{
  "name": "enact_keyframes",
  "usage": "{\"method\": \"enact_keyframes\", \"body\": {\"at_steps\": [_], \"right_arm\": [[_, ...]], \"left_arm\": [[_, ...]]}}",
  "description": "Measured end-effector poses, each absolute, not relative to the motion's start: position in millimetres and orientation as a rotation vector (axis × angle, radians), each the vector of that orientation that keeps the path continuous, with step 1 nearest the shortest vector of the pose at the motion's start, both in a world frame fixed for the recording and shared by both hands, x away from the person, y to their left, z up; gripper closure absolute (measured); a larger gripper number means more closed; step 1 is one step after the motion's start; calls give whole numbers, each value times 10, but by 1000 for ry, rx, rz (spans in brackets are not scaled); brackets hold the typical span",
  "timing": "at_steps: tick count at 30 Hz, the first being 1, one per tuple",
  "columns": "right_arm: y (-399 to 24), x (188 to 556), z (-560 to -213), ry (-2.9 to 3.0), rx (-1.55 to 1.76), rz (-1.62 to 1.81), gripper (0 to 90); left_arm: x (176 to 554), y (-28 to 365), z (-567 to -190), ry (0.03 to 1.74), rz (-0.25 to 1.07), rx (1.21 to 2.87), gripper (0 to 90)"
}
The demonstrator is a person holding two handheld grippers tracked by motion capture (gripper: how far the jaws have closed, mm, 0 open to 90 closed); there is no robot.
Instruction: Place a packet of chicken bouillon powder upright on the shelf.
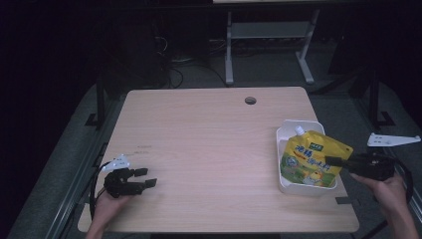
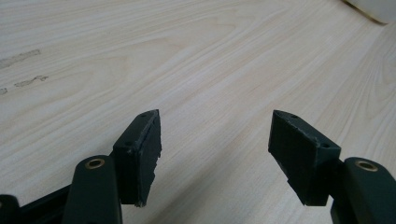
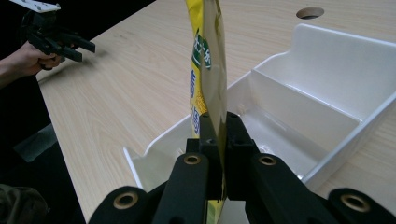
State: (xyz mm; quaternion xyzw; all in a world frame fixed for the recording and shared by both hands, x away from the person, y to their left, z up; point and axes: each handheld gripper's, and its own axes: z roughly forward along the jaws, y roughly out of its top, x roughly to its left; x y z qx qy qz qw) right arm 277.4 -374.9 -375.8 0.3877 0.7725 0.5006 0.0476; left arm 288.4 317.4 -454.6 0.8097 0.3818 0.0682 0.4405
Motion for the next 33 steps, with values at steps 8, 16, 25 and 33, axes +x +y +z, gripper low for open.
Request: {"method": "enact_keyframes", "body": {"at_steps": [8,16,25,33], "right_arm": [[-3761,2753,-3720,2328,1191,1529,755],[-3678,2797,-3363,2282,1158,1497,669],[-3502,2893,-3000,2277,1080,1466,624],[-3257,2871,-2803,2315,999,1453,602]], "left_arm": [[2885,3174,-4546,950,168,2007,342],[2884,3180,-4538,944,166,2007,343],[2879,3199,-4525,942,168,1999,342],[2876,3197,-4522,937,166,2003,341]]}}
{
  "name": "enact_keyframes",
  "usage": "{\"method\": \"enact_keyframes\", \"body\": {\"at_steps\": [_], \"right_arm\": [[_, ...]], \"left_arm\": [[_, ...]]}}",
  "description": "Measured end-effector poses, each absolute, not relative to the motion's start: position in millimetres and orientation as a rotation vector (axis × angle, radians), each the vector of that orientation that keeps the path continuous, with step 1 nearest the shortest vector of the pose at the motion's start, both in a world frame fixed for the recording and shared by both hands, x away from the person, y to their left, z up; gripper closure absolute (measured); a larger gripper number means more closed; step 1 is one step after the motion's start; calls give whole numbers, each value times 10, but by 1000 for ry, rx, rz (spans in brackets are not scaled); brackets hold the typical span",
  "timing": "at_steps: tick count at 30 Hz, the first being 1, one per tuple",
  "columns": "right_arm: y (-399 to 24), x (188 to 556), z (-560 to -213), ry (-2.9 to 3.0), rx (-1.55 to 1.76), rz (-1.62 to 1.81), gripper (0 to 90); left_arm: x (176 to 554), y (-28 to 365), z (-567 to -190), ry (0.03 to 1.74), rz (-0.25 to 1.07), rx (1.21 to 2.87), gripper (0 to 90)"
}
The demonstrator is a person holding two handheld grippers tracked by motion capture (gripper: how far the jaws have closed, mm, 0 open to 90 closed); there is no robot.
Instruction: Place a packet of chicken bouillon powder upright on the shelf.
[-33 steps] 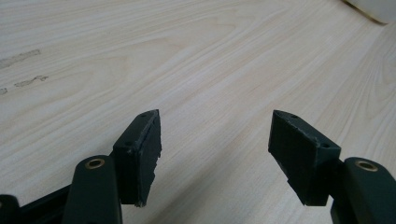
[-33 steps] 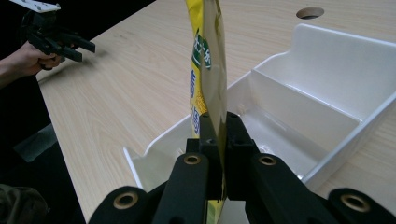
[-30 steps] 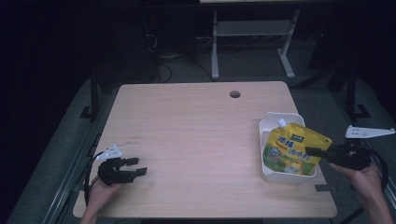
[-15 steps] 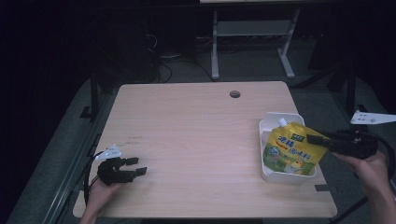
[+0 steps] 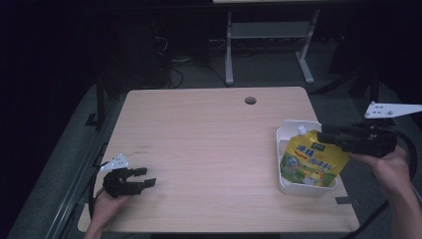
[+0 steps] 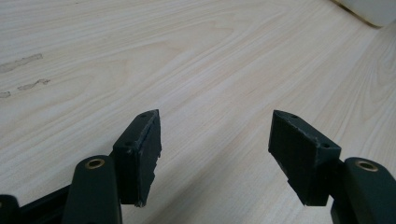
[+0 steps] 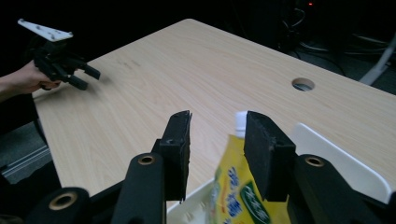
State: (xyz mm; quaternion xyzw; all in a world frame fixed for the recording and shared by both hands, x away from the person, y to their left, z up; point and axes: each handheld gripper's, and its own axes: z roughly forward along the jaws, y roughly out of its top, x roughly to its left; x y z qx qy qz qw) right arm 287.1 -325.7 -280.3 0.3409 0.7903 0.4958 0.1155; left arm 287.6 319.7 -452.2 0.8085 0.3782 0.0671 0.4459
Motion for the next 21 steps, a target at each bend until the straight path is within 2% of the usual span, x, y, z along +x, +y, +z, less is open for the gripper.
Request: {"method": "enact_keyframes", "body": {"at_steps": [21], "right_arm": [[-2661,2857,-2986,2423,937,1439,537]], "left_arm": [[2879,3209,-4518,932,163,1998,338]]}}
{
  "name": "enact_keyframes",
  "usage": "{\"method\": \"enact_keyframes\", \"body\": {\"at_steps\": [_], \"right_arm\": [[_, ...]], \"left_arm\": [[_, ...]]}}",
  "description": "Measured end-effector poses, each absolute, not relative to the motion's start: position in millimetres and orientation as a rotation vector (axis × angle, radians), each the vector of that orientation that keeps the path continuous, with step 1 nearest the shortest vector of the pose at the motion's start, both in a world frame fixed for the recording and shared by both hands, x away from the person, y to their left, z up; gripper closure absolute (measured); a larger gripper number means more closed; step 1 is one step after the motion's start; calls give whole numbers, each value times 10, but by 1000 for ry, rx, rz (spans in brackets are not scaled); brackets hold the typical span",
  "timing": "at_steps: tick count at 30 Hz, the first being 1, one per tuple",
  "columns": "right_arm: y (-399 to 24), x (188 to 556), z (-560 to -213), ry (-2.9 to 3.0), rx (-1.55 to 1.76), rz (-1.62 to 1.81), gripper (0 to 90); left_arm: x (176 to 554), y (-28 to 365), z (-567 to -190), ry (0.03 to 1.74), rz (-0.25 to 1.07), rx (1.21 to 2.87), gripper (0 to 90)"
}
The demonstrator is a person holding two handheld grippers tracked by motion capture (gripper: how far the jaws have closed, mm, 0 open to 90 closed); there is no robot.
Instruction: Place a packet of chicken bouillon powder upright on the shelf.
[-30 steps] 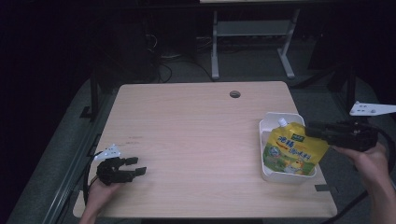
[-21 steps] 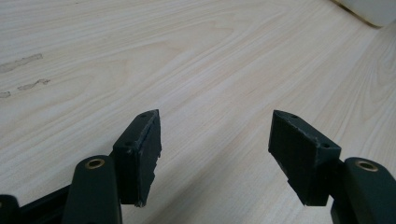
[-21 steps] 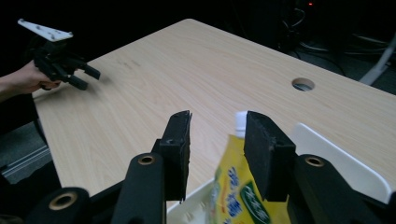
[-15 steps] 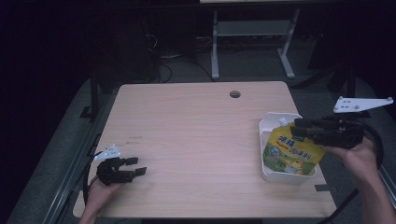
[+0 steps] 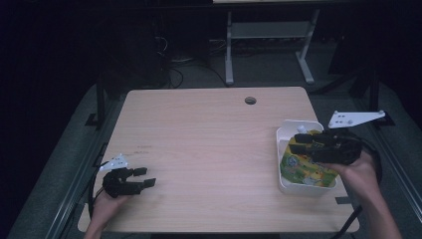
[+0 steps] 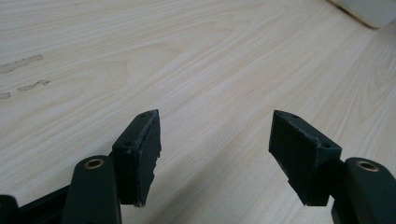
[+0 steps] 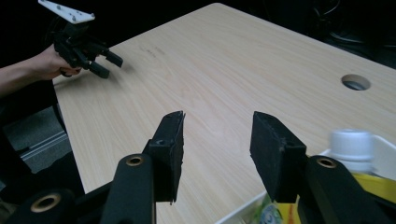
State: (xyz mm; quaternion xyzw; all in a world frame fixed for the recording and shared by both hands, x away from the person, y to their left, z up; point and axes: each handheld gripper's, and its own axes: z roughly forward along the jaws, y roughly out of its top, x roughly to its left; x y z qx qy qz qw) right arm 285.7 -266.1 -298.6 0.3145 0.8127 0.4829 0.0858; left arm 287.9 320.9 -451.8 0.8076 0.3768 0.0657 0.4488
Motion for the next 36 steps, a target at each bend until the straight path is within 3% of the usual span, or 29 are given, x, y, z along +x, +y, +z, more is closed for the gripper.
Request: {"method": "enact_keyframes", "body": {"at_steps": [36], "right_arm": [[-1837,3106,-3308,2565,860,1482,418]], "left_arm": [[2883,3206,-4506,925,144,1984,310]]}}
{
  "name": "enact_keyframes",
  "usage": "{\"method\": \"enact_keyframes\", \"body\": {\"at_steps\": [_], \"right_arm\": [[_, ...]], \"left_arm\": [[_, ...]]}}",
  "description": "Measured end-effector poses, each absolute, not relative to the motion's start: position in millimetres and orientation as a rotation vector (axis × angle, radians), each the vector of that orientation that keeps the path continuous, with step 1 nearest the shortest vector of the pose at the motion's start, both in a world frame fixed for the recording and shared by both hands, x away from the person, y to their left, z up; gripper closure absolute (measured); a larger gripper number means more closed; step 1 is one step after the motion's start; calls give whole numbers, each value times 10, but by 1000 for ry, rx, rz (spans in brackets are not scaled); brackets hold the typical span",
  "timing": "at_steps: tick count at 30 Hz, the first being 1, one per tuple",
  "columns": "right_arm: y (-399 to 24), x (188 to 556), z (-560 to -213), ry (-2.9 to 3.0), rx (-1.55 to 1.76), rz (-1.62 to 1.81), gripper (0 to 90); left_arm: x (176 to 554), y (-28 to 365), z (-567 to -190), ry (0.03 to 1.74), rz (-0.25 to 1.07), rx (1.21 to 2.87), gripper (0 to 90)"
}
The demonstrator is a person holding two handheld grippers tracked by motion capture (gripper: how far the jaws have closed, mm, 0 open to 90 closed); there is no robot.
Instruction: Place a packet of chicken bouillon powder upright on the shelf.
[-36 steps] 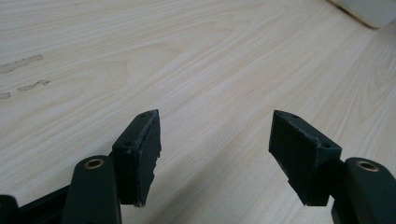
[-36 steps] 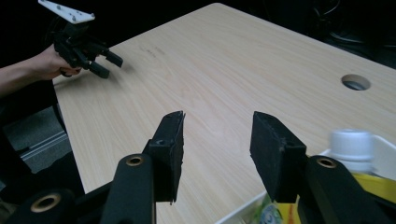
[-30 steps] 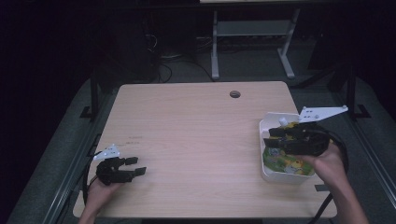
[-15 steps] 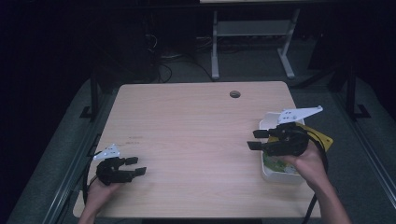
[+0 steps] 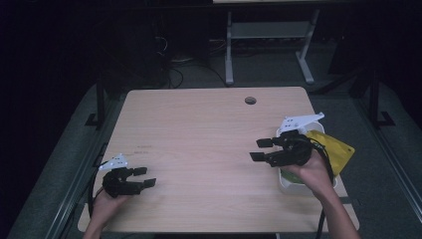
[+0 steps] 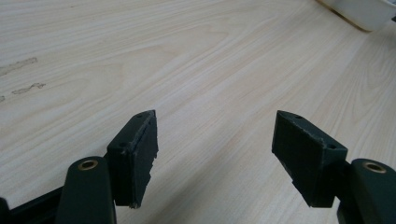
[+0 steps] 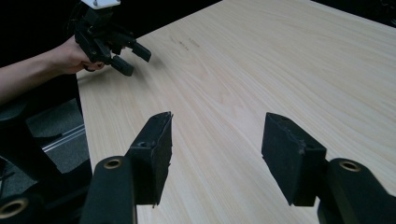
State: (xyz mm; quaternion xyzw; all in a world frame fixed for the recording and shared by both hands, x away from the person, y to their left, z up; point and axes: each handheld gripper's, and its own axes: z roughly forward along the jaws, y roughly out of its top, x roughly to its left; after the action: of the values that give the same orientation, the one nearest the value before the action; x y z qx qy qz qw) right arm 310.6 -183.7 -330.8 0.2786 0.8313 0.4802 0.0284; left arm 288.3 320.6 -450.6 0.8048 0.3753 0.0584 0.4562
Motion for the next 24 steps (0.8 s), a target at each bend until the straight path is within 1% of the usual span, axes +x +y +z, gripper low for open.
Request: {"method": "enact_keyframes", "body": {"at_steps": [8,18,24], "right_arm": [[-1687,3145,-3402,2591,855,1492,392],[-1492,3174,-3535,2630,833,1491,366],[-1395,3175,-3622,2654,833,1489,352]], "left_arm": [[2884,3195,-4497,925,154,1987,274],[2880,3153,-4482,929,169,1986,204],[2877,3128,-4479,925,170,1993,188]]}}
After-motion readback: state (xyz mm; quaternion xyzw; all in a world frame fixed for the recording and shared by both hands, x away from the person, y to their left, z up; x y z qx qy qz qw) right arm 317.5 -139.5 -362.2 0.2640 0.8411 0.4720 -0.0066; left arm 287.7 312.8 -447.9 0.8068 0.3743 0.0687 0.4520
